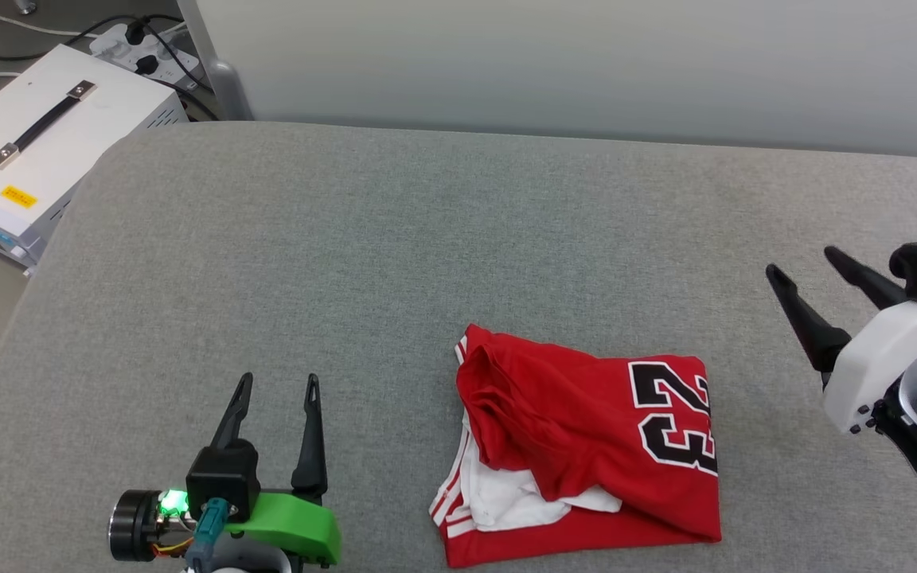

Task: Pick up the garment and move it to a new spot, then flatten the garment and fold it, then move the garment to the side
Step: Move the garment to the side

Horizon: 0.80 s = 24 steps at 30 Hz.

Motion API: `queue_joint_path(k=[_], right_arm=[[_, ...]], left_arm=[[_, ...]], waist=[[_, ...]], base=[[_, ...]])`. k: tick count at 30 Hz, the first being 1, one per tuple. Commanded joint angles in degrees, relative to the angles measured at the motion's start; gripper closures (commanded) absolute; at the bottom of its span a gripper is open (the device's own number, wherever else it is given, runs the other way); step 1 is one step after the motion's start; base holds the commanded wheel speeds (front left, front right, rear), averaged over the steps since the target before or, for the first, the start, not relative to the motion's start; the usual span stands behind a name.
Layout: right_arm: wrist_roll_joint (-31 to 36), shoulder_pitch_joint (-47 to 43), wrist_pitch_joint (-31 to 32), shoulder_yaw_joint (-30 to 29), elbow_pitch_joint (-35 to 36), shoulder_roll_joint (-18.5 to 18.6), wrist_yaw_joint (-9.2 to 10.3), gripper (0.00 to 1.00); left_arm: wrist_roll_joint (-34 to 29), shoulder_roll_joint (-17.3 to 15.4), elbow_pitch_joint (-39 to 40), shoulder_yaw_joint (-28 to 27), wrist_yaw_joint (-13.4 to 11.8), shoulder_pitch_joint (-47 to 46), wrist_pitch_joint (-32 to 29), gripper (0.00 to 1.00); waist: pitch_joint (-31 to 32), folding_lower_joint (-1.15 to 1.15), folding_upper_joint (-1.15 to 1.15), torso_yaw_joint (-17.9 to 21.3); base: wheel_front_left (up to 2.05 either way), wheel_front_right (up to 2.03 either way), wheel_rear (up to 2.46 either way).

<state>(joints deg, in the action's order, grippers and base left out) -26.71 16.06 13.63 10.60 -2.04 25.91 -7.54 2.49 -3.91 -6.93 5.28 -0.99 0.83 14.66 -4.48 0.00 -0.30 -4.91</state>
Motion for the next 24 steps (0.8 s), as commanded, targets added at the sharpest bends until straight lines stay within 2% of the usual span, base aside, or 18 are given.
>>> queue_joint_path(k=[1, 3, 4, 6, 10, 16, 24], right_arm=[[-3.5, 1.1, 4.6, 1.4, -0.8, 1.5, 0.05, 0.00], [-9.4, 1.4, 12.5, 3.3, -2.1, 3.2, 0.05, 0.00], [-14.9, 1.3, 18.6, 4.2, -3.2, 4.3, 0.05, 0.00], [-20.0, 0.9, 23.9, 4.2, -4.7, 4.7, 0.05, 0.00], [-25.8, -0.3, 30.0, 5.2, -5.2, 5.4, 0.05, 0.00], [-30.1, -1.6, 33.1, 6.8, -6.0, 4.1, 0.05, 0.00], [-30.5, -1.5, 32.7, 11.8, -8.9, 1.1, 0.05, 0.00]], left_arm=[[0.0, 0.2, 0.2, 0.1, 0.1, -1.3, 0.3, 0.00], [0.0, 0.3, 0.2, 0.3, 0.1, -1.6, 0.3, 0.00], [0.1, 0.4, 0.2, 0.6, 0.1, -2.0, 0.3, 0.00], [0.1, 0.5, 0.1, 0.9, 0.2, -2.5, 0.3, 0.00], [0.3, 0.6, 0.0, 1.7, 0.2, -3.8, 0.3, 0.00], [0.6, 0.8, -0.2, 2.4, 0.0, -5.2, 0.3, 0.00], [0.8, 0.9, -0.5, 3.0, -0.3, -6.3, 0.3, 0.00]], waist=[[-0.8, 0.00, 0.30, -0.4], [-1.3, 0.00, 0.30, -0.7], [-1.9, 0.00, 0.30, -1.1], [-2.6, 0.00, 0.30, -1.6], [-4.3, 0.00, 0.30, -3.0], [-6.4, 0.00, 0.30, -5.0], [-8.3, 0.00, 0.30, -6.6]], base=[[0.00, 0.00, 0.00], [0.00, 0.00, 0.00], [0.00, 0.00, 0.00], [0.00, 0.00, 0.00], [0.00, 0.00, 0.00], [0.00, 0.00, 0.00], [0.00, 0.00, 0.00]])
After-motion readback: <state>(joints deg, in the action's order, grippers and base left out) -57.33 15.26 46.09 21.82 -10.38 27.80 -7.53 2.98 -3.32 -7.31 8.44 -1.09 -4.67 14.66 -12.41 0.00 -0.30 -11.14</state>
